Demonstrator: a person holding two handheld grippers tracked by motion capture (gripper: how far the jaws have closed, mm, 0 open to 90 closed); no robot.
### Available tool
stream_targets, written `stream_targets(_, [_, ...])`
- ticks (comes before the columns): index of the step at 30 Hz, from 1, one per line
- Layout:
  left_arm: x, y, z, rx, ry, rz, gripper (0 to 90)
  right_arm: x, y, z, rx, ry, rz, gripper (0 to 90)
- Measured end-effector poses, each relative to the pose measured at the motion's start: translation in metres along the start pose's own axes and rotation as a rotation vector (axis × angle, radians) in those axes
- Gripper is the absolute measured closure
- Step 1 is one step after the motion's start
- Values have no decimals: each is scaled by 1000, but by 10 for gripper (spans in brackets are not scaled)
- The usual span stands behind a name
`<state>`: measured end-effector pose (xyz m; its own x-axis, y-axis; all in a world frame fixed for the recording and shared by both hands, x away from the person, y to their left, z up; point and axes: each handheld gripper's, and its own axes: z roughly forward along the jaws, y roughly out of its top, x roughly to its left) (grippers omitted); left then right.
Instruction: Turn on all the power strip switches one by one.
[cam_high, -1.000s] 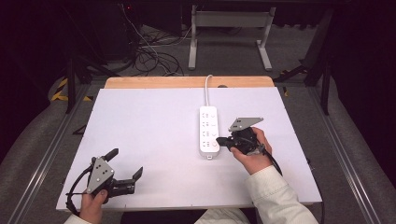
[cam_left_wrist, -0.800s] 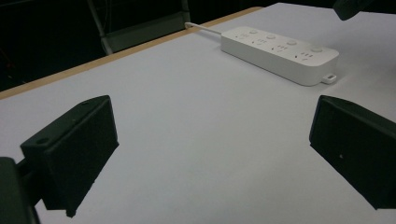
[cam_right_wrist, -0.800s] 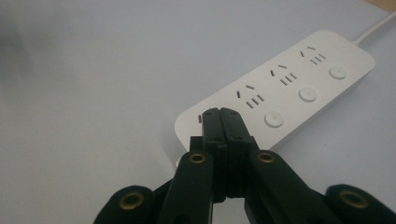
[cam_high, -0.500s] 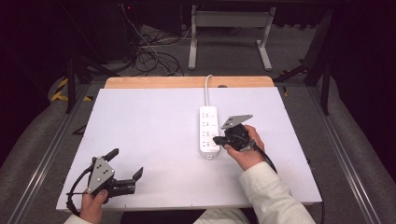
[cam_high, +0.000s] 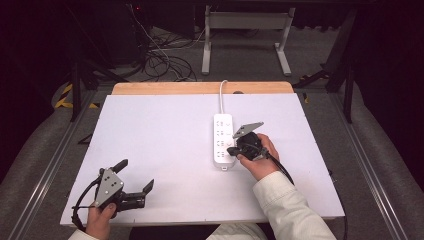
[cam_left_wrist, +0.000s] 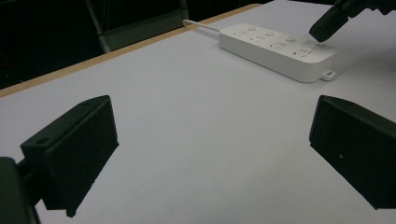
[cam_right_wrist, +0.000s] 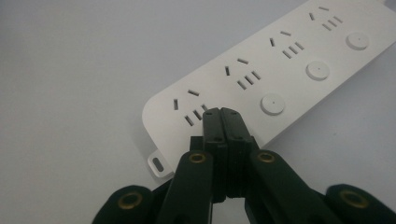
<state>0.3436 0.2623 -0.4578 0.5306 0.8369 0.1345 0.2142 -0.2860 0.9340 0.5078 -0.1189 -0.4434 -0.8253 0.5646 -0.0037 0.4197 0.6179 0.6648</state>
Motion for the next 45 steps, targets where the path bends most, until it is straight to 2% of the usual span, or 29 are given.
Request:
stream_targets(20, [-2,0,1,5,-4,1,16,-1,0,6,7,-10,-5,900])
stream_targets(31, [-2,0,0,7,-4,6,16,-2,-1,6,7,-2,27,900])
stream_targets(45, [-2,0,0,8,-2,10,16,-2,-1,7,13,5,33,900])
